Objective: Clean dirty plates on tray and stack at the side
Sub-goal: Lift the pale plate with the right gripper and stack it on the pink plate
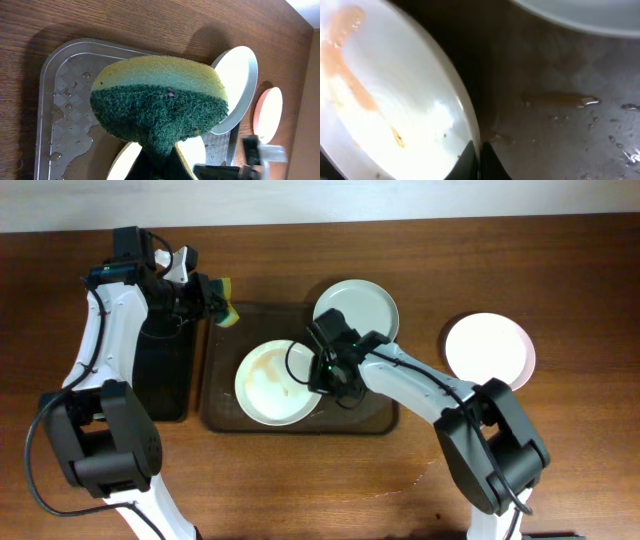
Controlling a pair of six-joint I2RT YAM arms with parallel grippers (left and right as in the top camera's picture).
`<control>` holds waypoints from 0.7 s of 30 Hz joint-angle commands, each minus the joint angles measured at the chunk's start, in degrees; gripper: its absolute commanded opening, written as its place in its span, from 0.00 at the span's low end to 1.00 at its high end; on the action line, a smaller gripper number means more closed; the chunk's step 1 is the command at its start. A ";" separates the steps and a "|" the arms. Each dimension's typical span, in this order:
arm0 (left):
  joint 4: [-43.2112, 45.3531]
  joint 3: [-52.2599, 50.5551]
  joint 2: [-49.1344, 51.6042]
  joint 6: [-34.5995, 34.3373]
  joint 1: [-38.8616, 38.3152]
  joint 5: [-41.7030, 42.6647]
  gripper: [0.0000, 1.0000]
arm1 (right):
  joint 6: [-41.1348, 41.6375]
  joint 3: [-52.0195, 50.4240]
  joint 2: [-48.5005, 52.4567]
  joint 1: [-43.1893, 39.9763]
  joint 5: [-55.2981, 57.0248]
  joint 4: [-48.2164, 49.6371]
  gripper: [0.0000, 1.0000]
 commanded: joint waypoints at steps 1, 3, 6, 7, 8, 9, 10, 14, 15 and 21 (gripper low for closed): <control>0.11 0.90 -0.07 0.96 0.09 -1.75 0.01 | -6.93 9.09 -5.75 1.25 11.87 -10.29 0.04; 0.11 0.90 -0.07 0.98 0.09 -2.40 0.01 | -8.92 12.52 -6.78 1.79 17.44 -14.82 0.04; 0.11 0.90 -0.07 0.98 0.09 -2.40 0.01 | -9.51 16.96 -7.06 3.63 26.80 -20.41 0.04; 0.11 0.90 -0.07 0.98 0.09 -2.40 0.01 | -9.49 18.47 -7.06 4.90 31.65 -22.64 0.04; 0.13 0.90 -0.07 0.98 0.09 -2.40 0.01 | -9.49 19.41 -7.08 6.14 35.91 -24.24 0.04; 0.17 0.90 -0.07 0.98 0.09 -2.40 0.01 | -9.49 20.04 -7.08 7.56 40.79 -25.64 0.04; 0.22 0.90 -0.07 0.98 0.09 -2.40 0.01 | -9.46 20.09 -7.06 8.98 44.85 -26.32 0.04; 0.28 0.90 -0.07 0.98 0.09 -2.40 0.01 | -9.27 20.09 -7.08 14.93 58.49 -27.87 0.04; 0.28 0.90 -0.07 0.98 0.09 -2.40 0.01 | -9.27 20.09 -7.06 16.22 61.51 -27.96 0.04; 0.28 0.90 -0.07 0.98 0.09 -2.40 0.01 | -9.29 20.09 -7.06 23.28 81.00 -28.04 0.04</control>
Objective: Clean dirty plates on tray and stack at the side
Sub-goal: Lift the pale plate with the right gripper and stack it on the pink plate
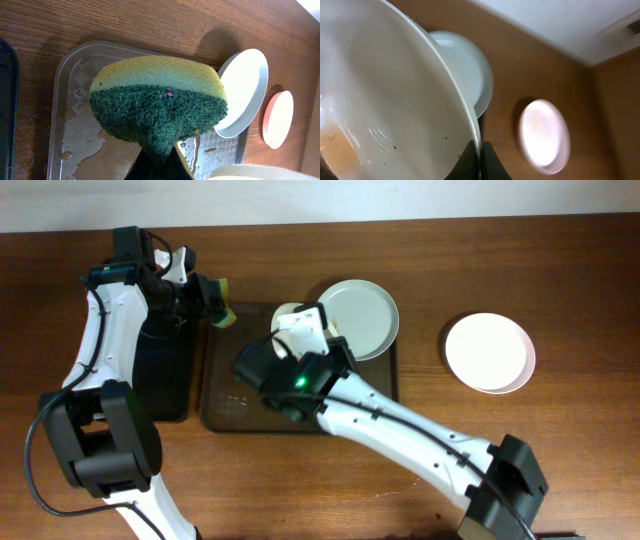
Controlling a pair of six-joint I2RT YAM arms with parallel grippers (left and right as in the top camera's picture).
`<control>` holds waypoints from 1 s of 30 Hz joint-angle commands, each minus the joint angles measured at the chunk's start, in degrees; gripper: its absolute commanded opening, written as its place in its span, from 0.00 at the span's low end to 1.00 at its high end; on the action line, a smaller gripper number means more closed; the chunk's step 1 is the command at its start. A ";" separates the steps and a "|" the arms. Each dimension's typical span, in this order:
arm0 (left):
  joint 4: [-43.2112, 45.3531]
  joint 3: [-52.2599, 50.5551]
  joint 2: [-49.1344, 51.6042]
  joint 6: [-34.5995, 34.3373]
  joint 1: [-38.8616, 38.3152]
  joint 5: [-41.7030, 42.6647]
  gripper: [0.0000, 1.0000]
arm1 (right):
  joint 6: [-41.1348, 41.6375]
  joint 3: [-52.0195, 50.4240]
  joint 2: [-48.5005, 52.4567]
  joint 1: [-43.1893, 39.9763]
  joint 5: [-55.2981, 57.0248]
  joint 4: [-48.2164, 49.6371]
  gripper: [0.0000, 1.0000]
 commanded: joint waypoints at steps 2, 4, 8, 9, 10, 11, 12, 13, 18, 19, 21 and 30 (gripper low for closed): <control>0.15 0.90 -0.07 0.96 0.09 -0.13 0.01 | 0.26 1.42 -0.81 4.44 22.03 -0.20 0.04; 0.15 0.90 -0.07 0.96 0.09 -1.22 0.01 | 0.28 1.42 -0.81 5.95 27.41 -0.17 0.04; 0.13 0.90 -0.04 0.94 0.09 -2.19 0.01 | 0.28 1.42 -0.81 8.74 34.34 -0.15 0.04; 0.13 0.90 -0.04 0.94 0.09 -2.21 0.01 | 0.28 1.42 -0.81 9.16 34.51 -0.15 0.04; 0.13 0.90 -0.04 0.94 0.09 -2.21 0.01 | 0.31 1.42 -0.81 9.51 34.47 -0.15 0.04; 0.13 0.90 0.00 0.94 0.09 -2.21 0.01 | 0.31 1.42 -0.81 9.70 34.47 -0.15 0.04; 0.13 0.90 0.02 0.96 0.09 -2.23 0.01 | 0.33 1.42 -0.83 9.68 34.29 -0.15 0.04; 0.13 0.90 0.11 0.94 0.09 -2.21 0.01 | 1.05 1.42 -0.83 9.66 33.94 -0.17 0.04; -0.07 0.90 0.59 0.96 0.09 -2.40 0.01 | 1.77 1.42 -3.23 6.23 14.43 -1.53 0.04; -0.07 0.87 0.61 0.96 0.09 -2.40 0.01 | 1.84 1.42 -4.37 4.94 10.08 -1.68 0.04; -0.04 0.85 0.63 0.94 0.09 -2.40 0.01 | 1.84 1.42 -8.07 0.76 -0.81 -1.66 0.04; -0.04 0.85 0.63 0.96 0.09 -2.43 0.01 | 1.77 1.33 -18.32 -35.04 -33.68 -5.20 0.04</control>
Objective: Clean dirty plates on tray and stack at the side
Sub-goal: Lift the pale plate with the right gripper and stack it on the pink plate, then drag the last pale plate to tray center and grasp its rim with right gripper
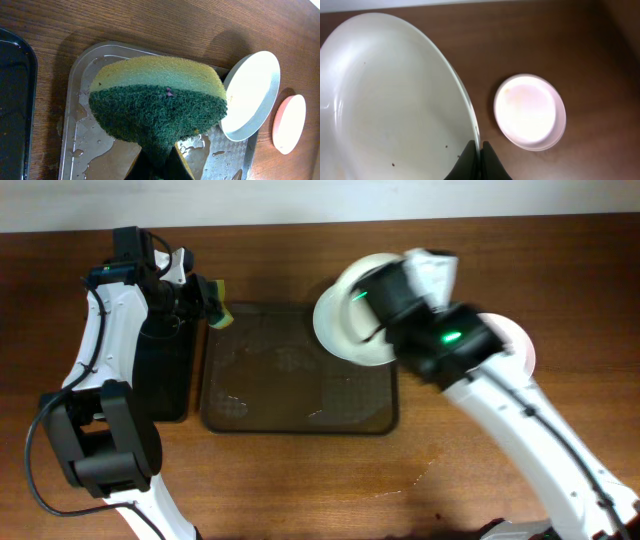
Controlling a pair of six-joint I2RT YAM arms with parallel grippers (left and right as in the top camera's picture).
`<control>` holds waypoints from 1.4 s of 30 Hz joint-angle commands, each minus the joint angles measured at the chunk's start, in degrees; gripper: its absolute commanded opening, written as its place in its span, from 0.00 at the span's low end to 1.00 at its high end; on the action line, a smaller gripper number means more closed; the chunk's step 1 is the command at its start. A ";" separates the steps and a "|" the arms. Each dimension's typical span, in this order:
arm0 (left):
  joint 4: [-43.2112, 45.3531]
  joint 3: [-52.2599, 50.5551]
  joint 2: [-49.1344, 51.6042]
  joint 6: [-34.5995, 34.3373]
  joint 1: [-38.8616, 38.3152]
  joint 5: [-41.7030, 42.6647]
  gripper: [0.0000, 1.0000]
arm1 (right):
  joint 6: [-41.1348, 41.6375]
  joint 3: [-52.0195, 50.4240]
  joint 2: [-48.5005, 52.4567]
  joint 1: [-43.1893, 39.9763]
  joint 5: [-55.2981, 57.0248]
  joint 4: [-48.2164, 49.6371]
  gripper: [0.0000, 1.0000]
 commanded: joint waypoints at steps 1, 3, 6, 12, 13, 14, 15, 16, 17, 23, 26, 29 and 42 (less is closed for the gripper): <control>0.13 0.85 0.63 0.96 0.09 0.15 0.01 | 0.81 0.46 -0.17 -14.80 -13.94 -2.60 0.04; 0.13 0.85 0.63 0.94 0.09 0.15 0.01 | 0.83 -1.29 0.90 -23.58 -14.27 -3.26 0.04; 0.13 0.85 0.63 0.94 0.09 0.17 0.01 | 0.83 -7.52 3.26 -34.27 -14.49 -1.25 0.04; 0.15 0.85 0.63 0.94 0.09 0.15 0.01 | 0.83 -20.87 4.35 -40.92 -14.45 9.99 0.04; 0.15 0.85 0.63 0.94 0.09 0.15 0.01 | 0.85 -23.10 4.35 -41.16 -14.47 12.57 0.04; 0.15 0.85 0.63 0.94 0.09 0.17 0.01 | 0.85 -25.24 4.35 -41.16 -14.49 15.65 0.08; 0.13 0.85 0.63 0.94 0.09 0.20 0.01 | 0.83 -26.60 4.42 -41.13 -15.26 18.12 0.19; 0.13 0.85 0.63 0.94 0.09 0.20 0.01 | 0.81 -27.32 4.42 -41.13 -16.57 19.89 0.33; 0.13 0.85 0.63 0.94 0.09 0.20 0.01 | 0.81 -27.50 4.42 -41.16 -17.81 20.81 0.50; 0.13 0.85 0.63 0.94 0.09 0.17 0.01 | -7.52 -26.14 4.39 -39.45 -41.03 29.24 0.79; 0.13 0.85 0.63 0.94 0.09 0.17 0.01 | -5.70 -26.16 4.39 -33.75 -45.09 34.03 0.78; 0.13 0.85 0.63 0.94 0.09 0.17 0.01 | 0.74 -26.16 4.96 -28.09 -42.47 35.89 0.70; 0.13 0.85 0.63 0.94 0.09 0.17 0.01 | 16.87 -26.16 20.61 -11.45 -36.00 41.31 0.35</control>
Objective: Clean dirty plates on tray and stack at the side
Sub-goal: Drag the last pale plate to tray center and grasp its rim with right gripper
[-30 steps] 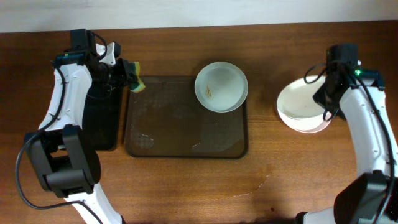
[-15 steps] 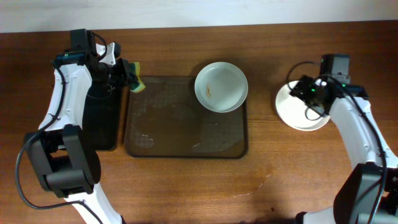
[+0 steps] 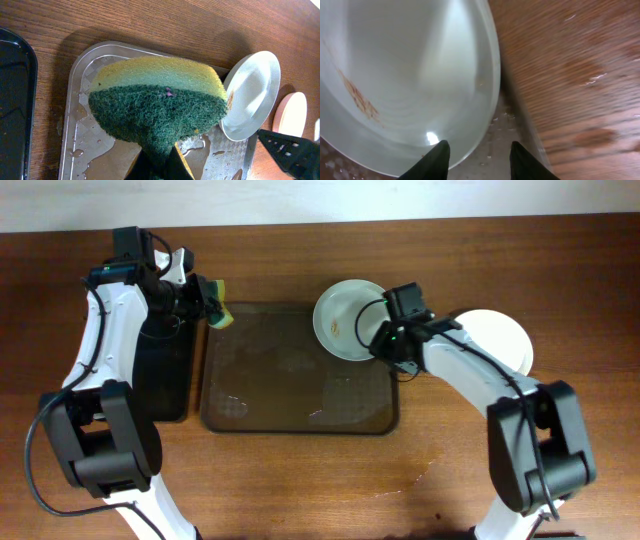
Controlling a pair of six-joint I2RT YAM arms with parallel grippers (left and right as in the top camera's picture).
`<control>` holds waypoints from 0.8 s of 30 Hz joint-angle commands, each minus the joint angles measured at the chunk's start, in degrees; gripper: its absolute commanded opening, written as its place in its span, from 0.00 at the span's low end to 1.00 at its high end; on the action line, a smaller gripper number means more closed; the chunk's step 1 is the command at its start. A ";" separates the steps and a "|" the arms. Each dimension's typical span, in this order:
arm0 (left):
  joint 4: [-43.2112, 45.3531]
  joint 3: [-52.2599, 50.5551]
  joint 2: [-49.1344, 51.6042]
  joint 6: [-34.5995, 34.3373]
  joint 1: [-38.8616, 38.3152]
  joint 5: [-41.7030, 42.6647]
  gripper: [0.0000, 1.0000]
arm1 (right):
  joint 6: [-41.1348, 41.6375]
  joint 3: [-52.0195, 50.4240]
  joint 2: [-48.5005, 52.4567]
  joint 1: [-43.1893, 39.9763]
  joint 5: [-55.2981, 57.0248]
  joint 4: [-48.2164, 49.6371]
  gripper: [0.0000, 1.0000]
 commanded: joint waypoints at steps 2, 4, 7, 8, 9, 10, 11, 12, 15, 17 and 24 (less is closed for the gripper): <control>0.13 0.85 0.63 0.94 0.09 0.17 0.01 | 4.00 0.74 2.73 1.25 1.16 1.25 0.31; 0.13 0.85 0.63 0.94 0.09 0.15 0.01 | 4.00 0.74 3.08 1.27 0.31 0.96 0.25; 0.15 0.85 0.63 0.96 0.09 0.17 0.01 | 3.98 0.74 3.10 1.95 -1.01 -0.44 0.23; 0.17 0.85 0.63 0.96 0.09 0.17 0.01 | 3.96 0.74 3.10 2.32 -1.20 -1.07 0.23; 0.28 0.85 0.63 0.94 0.09 0.15 0.01 | 3.93 0.74 3.10 3.10 -1.75 -2.34 0.23; 0.35 0.85 0.63 0.94 0.09 0.15 0.01 | 3.41 0.74 3.10 3.63 -2.84 -2.93 0.23; 0.35 0.85 0.63 0.94 0.09 0.15 0.01 | 1.68 0.74 3.10 4.66 -5.70 -3.56 0.22; 0.35 0.85 0.63 0.96 0.09 0.15 0.01 | 0.66 0.76 3.08 5.79 -8.35 -4.63 0.18; 0.35 0.85 0.63 0.96 0.09 0.15 0.01 | -2.84 1.14 2.86 9.05 -12.81 -6.45 0.19; 0.35 0.85 0.63 0.94 0.09 0.15 0.01 | -7.26 3.32 2.80 9.46 -14.75 -9.18 0.25; 0.35 0.85 0.63 0.94 0.07 0.15 0.01 | -30.75 19.63 3.08 6.67 -12.52 -22.62 0.57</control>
